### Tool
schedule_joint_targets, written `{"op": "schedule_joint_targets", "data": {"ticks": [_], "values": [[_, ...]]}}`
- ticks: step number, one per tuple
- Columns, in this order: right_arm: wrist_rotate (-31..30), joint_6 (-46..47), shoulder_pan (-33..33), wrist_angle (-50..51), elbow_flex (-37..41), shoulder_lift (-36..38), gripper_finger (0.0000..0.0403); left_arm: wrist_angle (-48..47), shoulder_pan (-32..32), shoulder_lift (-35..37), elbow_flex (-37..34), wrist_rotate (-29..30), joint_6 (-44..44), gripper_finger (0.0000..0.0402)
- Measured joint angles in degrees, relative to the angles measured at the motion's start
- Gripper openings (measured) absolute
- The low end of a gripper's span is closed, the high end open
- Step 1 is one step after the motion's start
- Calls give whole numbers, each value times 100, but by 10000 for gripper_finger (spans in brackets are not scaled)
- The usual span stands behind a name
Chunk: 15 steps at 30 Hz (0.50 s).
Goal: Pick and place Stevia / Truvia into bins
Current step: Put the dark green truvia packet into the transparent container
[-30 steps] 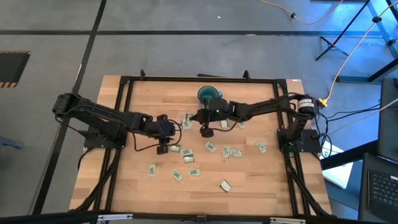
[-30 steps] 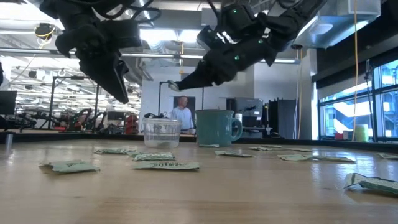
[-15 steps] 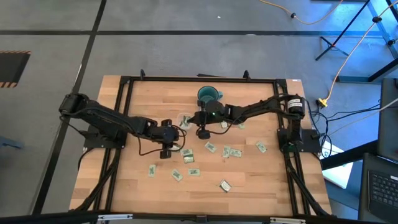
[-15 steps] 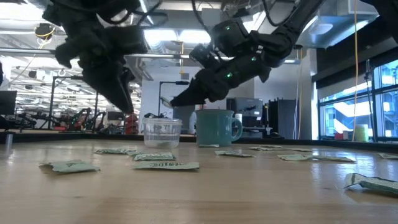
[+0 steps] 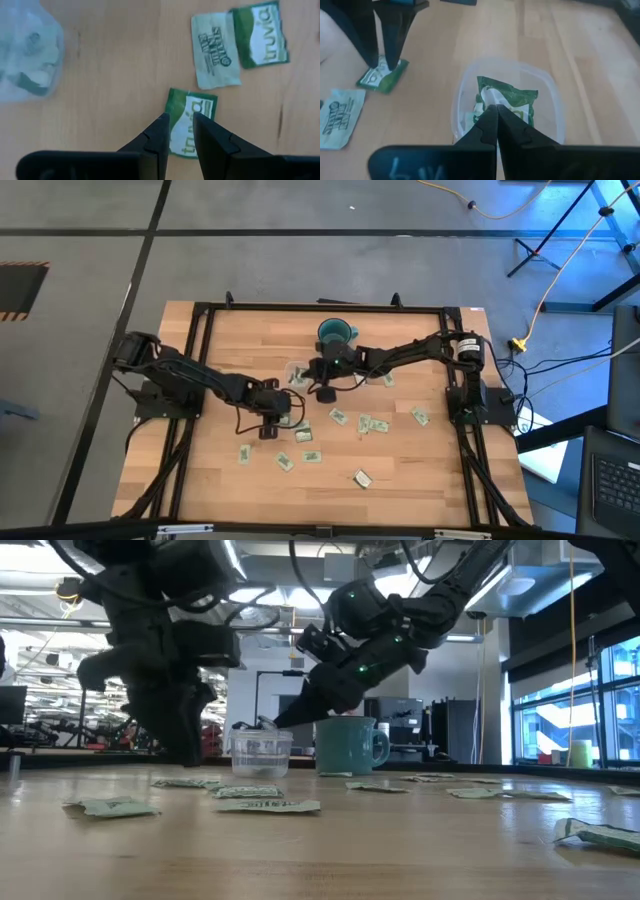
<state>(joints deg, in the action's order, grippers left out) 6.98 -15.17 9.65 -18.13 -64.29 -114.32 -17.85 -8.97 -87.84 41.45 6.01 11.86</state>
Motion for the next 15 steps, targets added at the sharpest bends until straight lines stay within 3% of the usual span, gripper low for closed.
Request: {"op": "schedule_joint_targets", "data": {"ticks": [15], "values": [[0,-21,0,35,1,11,11,8,0,-371,24,-97,-46,56]]}}
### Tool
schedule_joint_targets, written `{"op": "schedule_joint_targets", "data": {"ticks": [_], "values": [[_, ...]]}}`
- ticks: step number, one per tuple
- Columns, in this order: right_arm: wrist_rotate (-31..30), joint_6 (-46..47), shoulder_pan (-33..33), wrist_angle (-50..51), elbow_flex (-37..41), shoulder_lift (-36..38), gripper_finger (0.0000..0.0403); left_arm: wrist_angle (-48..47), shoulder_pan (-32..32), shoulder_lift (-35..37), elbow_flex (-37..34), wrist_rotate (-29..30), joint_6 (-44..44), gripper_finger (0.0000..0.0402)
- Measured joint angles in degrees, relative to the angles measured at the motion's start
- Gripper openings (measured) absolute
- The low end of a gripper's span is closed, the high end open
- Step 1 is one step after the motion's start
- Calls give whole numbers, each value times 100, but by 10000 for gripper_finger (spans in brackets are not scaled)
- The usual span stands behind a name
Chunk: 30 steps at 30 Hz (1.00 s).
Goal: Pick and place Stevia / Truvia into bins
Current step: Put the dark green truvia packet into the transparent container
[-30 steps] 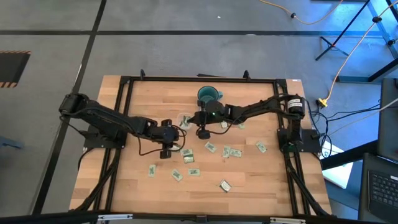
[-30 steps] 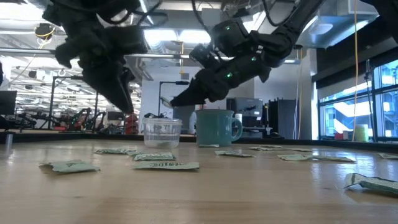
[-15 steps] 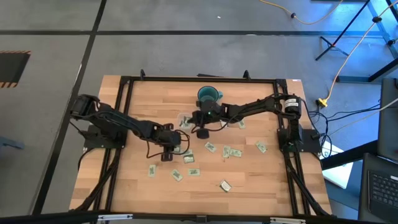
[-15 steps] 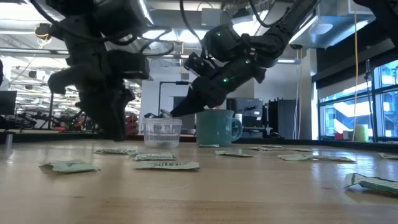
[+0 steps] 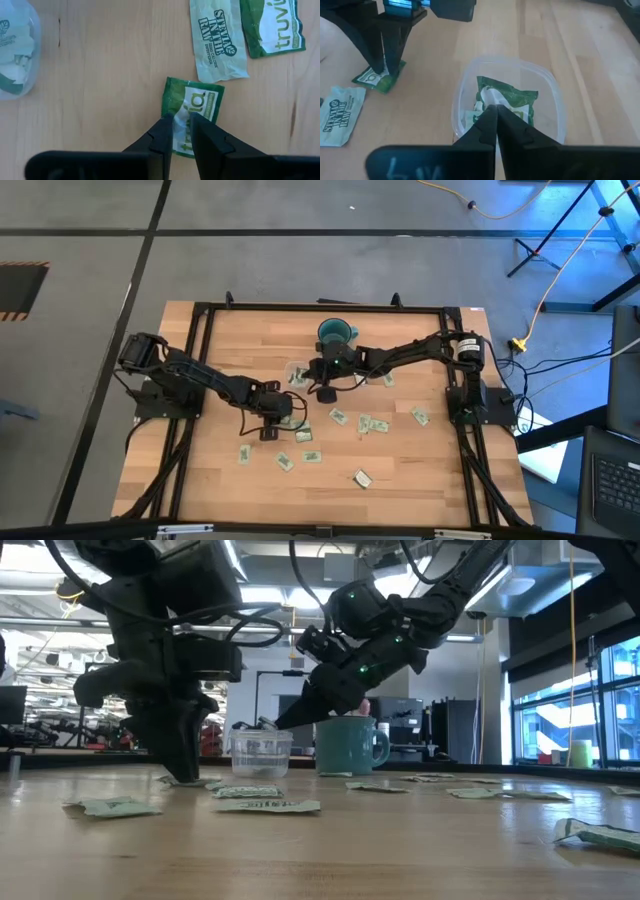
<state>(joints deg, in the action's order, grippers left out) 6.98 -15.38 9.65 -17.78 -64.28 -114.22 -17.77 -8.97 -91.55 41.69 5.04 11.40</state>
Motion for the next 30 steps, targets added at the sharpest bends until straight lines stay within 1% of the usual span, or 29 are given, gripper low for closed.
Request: {"op": "schedule_joint_targets", "data": {"ticks": [8,12,15,19,24,27,30], "values": [[17,114,-4,63,3,466,66,-6,0,-1,-4,-1,-11,8],[17,117,-4,74,3,529,100,-10,0,-4,-7,4,-15,8],[15,130,-1,226,3,529,116,-15,0,-7,-7,2,-15,10],[15,133,39,723,10,662,123,-82,2,89,-25,2,-11,4],[21,119,115,1756,47,1061,123,-163,0,416,-48,14,-15,3],[33,120,201,1707,301,1326,123,-150,2,618,-39,56,-23,3],[32,142,347,1519,572,1420,123,-75,0,880,-39,186,-155,3]]}}
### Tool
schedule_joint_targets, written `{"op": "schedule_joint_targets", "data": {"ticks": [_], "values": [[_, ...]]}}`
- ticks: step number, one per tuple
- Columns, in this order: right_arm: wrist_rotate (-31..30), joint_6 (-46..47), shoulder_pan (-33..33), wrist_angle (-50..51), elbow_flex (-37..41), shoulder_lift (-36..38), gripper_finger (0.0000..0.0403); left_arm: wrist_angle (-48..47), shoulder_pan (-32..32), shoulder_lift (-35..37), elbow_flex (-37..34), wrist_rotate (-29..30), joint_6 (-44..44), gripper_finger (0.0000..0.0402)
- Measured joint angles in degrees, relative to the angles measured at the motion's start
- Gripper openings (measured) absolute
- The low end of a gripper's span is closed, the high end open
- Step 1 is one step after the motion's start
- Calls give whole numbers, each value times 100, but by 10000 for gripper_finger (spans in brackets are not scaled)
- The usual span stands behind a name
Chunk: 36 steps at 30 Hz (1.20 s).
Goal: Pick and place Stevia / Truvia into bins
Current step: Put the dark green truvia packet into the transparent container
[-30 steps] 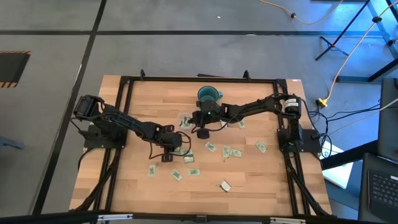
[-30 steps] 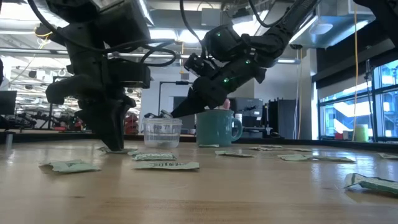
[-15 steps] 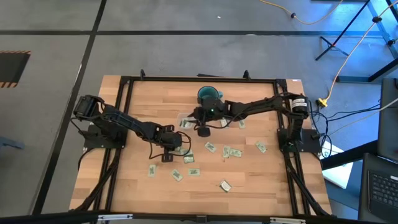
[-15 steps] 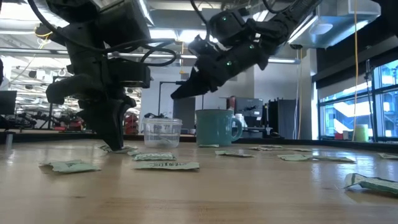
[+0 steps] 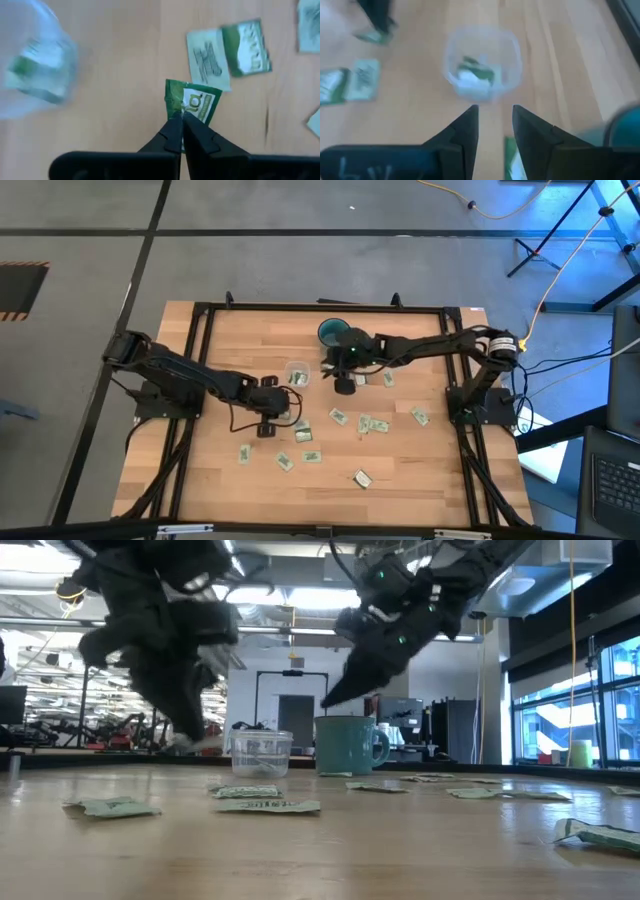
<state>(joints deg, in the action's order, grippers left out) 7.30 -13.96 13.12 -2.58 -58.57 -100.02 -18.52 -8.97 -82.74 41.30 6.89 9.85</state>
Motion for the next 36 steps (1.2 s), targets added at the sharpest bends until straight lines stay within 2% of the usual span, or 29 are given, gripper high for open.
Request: {"op": "schedule_joint_targets", "data": {"ticks": [5,9,22,29,36], "values": [[-14,-4,184,-380,252,-64,123,422,53,516,2,475,-331,3],[-15,12,305,-353,349,-75,123,1104,340,729,13,940,-551,3],[-32,210,374,-374,365,-398,123,1363,1587,49,17,655,-1114,3],[-585,385,391,-488,365,-722,123,1330,1792,-315,20,533,-1117,3],[-620,491,391,-486,365,-805,123,1361,1814,-347,20,520,-1104,19]]}}
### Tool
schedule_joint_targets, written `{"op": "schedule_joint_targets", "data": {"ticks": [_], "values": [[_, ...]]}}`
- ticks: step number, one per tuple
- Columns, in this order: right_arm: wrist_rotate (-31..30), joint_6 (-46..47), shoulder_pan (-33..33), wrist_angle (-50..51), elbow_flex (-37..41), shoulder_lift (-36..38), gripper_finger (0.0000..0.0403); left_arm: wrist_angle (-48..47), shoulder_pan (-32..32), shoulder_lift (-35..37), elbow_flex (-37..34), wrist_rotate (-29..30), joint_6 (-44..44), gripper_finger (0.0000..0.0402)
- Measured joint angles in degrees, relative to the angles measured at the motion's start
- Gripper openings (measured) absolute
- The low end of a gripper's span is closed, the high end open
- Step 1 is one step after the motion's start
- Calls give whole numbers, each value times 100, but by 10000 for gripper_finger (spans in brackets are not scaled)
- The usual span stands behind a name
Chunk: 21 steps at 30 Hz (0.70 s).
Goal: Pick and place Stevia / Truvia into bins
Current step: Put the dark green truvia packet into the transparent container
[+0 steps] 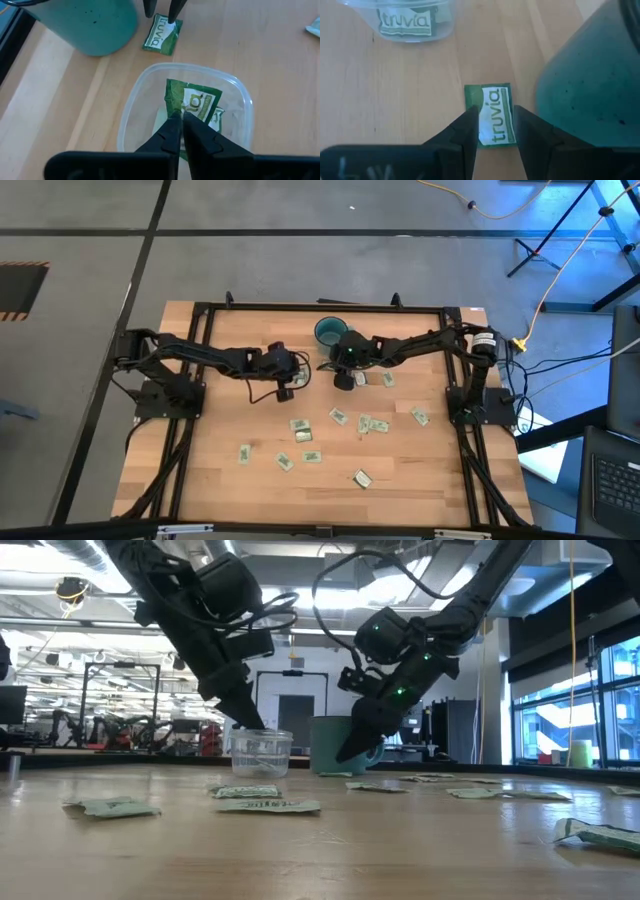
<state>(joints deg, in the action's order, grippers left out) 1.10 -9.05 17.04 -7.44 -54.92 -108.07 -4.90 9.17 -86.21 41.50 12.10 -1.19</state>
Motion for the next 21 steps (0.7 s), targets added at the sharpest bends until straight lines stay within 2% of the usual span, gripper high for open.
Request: {"op": "schedule_joint_targets", "data": {"ticks": [6,12,21], "values": [[-10,1,0,117,0,0,123,0,-13,0,0,-20,58,46],[-95,72,0,178,0,-4,123,0,-13,0,0,-20,101,55],[-849,1427,-11,312,-185,-7,98,0,-13,2,0,-20,98,53]]}}
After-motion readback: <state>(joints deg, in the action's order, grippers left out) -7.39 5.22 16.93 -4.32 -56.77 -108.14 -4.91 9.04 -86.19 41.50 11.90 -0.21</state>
